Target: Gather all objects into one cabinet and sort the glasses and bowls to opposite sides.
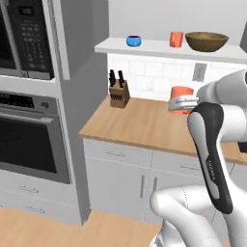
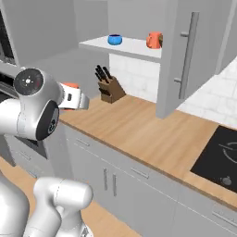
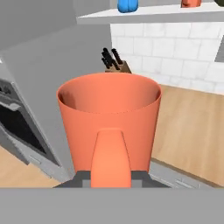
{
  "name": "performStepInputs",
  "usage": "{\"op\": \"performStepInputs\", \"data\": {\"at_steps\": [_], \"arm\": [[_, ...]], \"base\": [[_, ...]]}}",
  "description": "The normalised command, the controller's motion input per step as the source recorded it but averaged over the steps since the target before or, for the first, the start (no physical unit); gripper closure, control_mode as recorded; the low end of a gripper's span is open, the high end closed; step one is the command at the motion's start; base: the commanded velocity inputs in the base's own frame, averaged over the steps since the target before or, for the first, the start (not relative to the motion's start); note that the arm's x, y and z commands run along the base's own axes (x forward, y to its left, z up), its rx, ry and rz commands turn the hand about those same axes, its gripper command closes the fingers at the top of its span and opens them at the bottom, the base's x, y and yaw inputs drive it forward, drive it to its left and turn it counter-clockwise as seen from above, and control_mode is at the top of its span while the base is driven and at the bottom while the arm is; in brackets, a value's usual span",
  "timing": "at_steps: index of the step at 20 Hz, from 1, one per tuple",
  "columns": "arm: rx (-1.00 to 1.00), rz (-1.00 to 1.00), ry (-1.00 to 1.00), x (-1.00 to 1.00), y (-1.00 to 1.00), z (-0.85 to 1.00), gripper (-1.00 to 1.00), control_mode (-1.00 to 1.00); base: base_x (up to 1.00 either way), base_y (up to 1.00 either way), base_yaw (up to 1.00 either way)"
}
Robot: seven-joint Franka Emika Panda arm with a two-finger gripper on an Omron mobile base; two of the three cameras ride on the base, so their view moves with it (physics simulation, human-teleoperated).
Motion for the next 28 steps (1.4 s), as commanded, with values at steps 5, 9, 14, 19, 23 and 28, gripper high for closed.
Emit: {"op": "performStepInputs", "data": {"at_steps": [5, 9, 14, 19, 23, 28], "arm": [[0.0, 0.0, 0.0, 0.0, 0.0, 0.0, 1.0, 1.0], [0.0, 0.0, 0.0, 0.0, 0.0, 0.0, 1.0, 1.0], [0.0, 0.0, 0.0, 0.0, 0.0, 0.0, 1.0, 1.0], [0.0, 0.0, 0.0, 0.0, 0.0, 0.0, 1.0, 1.0], [0.0, 0.0, 0.0, 0.0, 0.0, 0.0, 1.0, 1.0], [0.0, 0.0, 0.0, 0.0, 0.0, 0.0, 1.0, 1.0]], "base": [[0.57, 0.53, -0.53], [0.33, 0.45, -0.5], [0.28, 0.35, -0.5], [0.27, 0.19, -0.45], [0.26, 0.35, -0.25], [0.29, 0.59, -0.01]]}}
